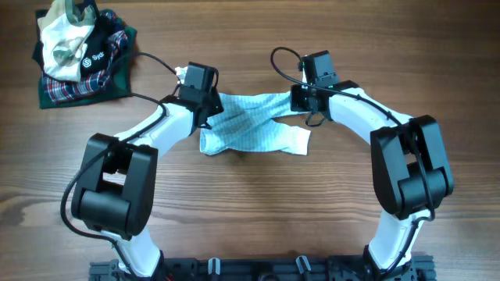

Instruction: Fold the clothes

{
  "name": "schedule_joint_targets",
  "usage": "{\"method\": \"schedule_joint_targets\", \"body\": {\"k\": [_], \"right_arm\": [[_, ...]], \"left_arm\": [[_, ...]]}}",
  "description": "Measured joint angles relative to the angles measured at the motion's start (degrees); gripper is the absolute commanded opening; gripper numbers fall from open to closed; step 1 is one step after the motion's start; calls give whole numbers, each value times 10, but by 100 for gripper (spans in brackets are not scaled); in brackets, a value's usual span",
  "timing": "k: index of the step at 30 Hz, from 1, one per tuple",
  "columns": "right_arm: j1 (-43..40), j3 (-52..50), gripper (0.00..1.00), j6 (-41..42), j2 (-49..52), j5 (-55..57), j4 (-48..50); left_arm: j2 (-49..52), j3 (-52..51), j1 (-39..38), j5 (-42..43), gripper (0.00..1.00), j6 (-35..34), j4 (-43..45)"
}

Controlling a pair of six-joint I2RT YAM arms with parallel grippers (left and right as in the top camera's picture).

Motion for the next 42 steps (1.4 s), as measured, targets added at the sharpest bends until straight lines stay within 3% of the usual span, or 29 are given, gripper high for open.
{"method": "schedule_joint_targets", "body": {"k": [2, 4, 6, 10, 14, 18, 21, 22, 24, 25, 28, 30, 32, 34, 36, 42], "right_arm": [[0, 4, 75, -7, 0, -12, -12], [0, 23, 78, -12, -2, -19, -70], [0, 45, 86, -10, -5, -21, -138], [0, 78, 97, -2, -66, -27, -251], [0, 87, 99, 1, -122, -44, -304], [0, 87, 99, 1, -131, -126, -367], [0, 87, 99, 1, -131, -163, -396], [0, 87, 99, 2, -131, -169, -406], [0, 87, 100, 22, -132, -165, -432], [0, 87, 99, 47, -133, -151, -451], [5, 87, 95, 202, -160, -52, -530], [26, 85, 90, 322, -191, 7, -537], [57, 74, 82, 400, -209, 33, -479], [80, 54, 80, 435, -208, 38, -413], [93, 23, 77, 458, -204, 38, -356], [94, -16, 75, 516, -162, 37, -303]], "left_arm": [[0, 0, 0, -10, 4, 0, -2], [0, 0, 2, -12, 8, 0, -22], [-6, 0, 5, -12, 21, 0, -53], [-80, 0, 7, -15, 66, -3, -134], [-152, 0, 7, -16, 83, -5, -202], [-184, 1, 7, 30, 83, -6, -292], [-188, 1, 7, 104, 90, -8, -309], [-188, 1, 7, 129, 84, -9, -310], [-188, 1, 7, 178, 87, -7, -313], [-188, 1, 7, 198, 84, -14, -321], [-188, 2, 3, 209, 82, -115, -414], [-188, -1, -16, 163, 86, -234, -459], [-189, -18, -68, 111, 89, -386, -442], [-190, -45, -127, 78, 87, -510, -394], [-190, -75, -197, 31, 75, -649, -327], [-185, -83, -243, -72, 63, -836, -302]]}}
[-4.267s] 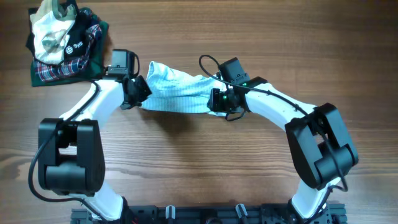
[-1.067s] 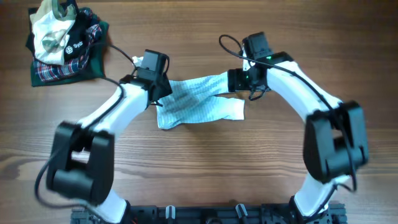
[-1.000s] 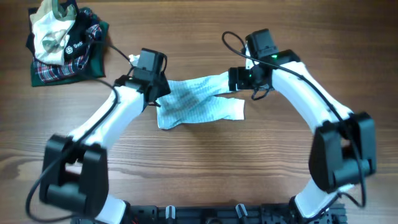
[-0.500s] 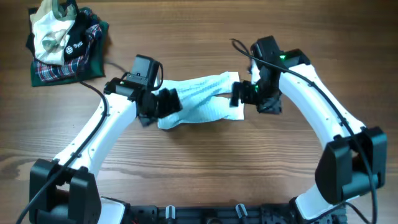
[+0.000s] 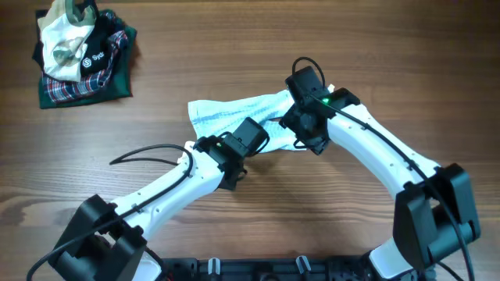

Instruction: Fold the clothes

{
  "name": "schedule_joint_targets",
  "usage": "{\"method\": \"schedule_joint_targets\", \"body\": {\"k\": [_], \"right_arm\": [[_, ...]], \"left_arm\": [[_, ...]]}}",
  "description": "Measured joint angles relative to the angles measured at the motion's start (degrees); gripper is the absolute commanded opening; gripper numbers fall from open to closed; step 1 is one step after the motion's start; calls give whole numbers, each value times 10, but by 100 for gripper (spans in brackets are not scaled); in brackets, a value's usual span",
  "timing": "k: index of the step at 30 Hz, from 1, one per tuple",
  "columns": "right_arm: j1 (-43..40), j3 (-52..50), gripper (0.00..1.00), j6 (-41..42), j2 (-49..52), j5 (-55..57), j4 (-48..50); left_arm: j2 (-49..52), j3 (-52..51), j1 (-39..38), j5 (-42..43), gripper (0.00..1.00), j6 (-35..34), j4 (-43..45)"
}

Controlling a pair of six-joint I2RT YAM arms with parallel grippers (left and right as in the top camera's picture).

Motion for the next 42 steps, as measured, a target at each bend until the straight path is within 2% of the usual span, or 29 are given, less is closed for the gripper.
{"method": "schedule_joint_targets", "body": {"k": [2, 8, 12, 17, 21, 32, 34, 38, 40, 41, 42], "right_arm": [[0, 0, 74, 30, 5, 0, 0], [0, -7, 74, 129, 13, -1, 1], [0, -9, 73, 162, 19, -1, 0], [0, -9, 68, 180, 24, -1, 14], [0, -10, 65, 191, 55, -8, 17], [0, -9, 63, 193, 109, -15, 35], [0, -9, 59, 193, 111, -16, 36], [0, -7, 37, 190, 113, -19, 36], [0, -7, 26, 186, 114, -21, 38], [0, -7, 18, 180, 114, -22, 40], [0, -6, 5, 170, 114, -23, 47]], "left_arm": [[1, 0, 6, -24, 58, -18, 0], [7, 0, 50, -41, 59, -27, -25], [26, -2, 58, -42, 57, -27, -30], [58, -2, 58, -42, 59, -27, -25], [64, -2, 67, -46, 55, -27, -24], [64, -2, 103, -53, 56, -27, 21], [64, -2, 103, -53, 56, -27, 22], [65, -2, 103, -50, 53, -27, 15], [75, -3, 103, -48, 40, -27, 15], [82, -5, 103, -48, 37, -27, 15], [91, -10, 103, -46, 29, -27, 15]]}}
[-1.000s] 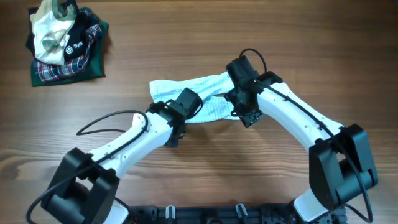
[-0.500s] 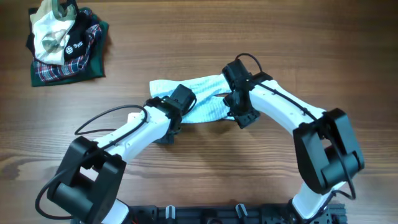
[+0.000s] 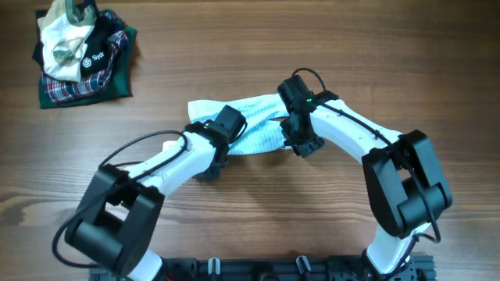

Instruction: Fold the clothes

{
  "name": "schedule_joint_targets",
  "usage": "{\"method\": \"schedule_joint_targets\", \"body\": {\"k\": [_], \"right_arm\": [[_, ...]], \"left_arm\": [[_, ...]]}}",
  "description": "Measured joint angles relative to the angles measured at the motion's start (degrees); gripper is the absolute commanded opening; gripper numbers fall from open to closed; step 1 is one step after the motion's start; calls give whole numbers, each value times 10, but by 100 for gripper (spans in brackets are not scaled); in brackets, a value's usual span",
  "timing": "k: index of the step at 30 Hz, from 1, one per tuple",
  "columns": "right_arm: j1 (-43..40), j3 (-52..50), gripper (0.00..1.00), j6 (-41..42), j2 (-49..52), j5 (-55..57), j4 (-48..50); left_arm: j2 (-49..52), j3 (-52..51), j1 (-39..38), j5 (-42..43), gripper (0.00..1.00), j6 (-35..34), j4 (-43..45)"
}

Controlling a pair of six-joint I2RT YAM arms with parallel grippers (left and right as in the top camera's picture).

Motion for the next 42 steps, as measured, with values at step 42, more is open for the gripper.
{"method": "schedule_joint_targets", "body": {"k": [42], "right_arm": [[0, -5, 4, -216, -51, 0, -136]], "left_arm": [[-87, -10, 0, 44, 4, 103, -136]]}}
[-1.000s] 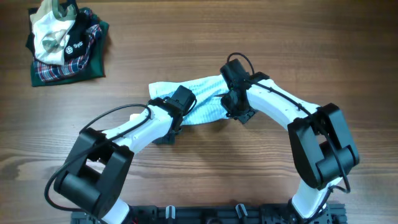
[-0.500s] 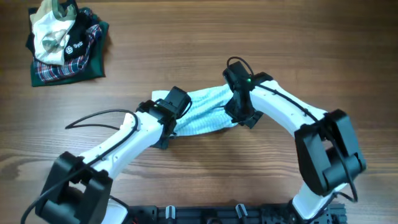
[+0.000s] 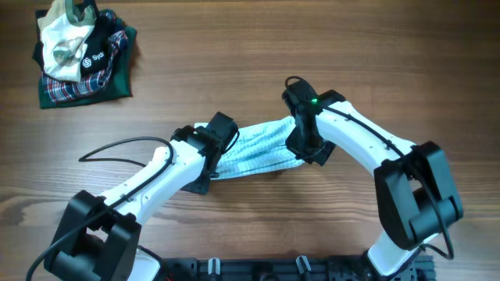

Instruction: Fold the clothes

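A light blue striped garment (image 3: 256, 148) hangs bunched into a narrow band between my two grippers, near the middle of the wooden table (image 3: 250, 47). My left gripper (image 3: 212, 160) is at the band's left end and my right gripper (image 3: 303, 148) at its right end. The wrists cover the fingertips from above, but the cloth is drawn taut between both, so each looks shut on it.
A pile of other clothes (image 3: 78, 51), white, black and plaid on a dark green piece, sits at the far left corner. A black cable (image 3: 117, 147) loops from the left arm over the table on the left.
Both grippers have moved toward the table's front edge, and the garment has come with them. It is now a narrower, tauter band; its white far-left corner no longer lies spread out.
The garment first lay spread flat at the centre with a gripper at each far corner. Then the left gripper was at its near edge and the right at its right side. After that the cloth was partly gathered, and now it is stretched between both grippers, nearer the front.
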{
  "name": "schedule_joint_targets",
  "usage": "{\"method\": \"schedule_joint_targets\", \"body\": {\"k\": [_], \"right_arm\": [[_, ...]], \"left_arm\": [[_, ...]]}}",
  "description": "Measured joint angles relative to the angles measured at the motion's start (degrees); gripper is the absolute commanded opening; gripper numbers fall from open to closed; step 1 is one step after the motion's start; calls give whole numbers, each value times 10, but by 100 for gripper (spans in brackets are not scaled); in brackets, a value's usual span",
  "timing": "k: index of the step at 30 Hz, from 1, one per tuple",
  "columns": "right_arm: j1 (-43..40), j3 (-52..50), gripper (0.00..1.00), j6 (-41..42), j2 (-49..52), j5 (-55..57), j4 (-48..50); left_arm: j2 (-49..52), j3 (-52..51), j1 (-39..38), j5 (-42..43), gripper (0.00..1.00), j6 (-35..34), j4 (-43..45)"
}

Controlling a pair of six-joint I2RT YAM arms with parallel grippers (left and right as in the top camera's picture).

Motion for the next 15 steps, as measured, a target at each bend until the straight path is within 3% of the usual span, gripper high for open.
{"method": "schedule_joint_targets", "body": {"k": [9, 15], "right_arm": [[0, 0, 4, -2, -106, -2, -43], [0, 0, 4, -2, -132, -4, -77]], "left_arm": [[-8, 0, 0, 27, 4, 0, -34], [-101, 0, 0, 29, 4, 2, -80]]}}
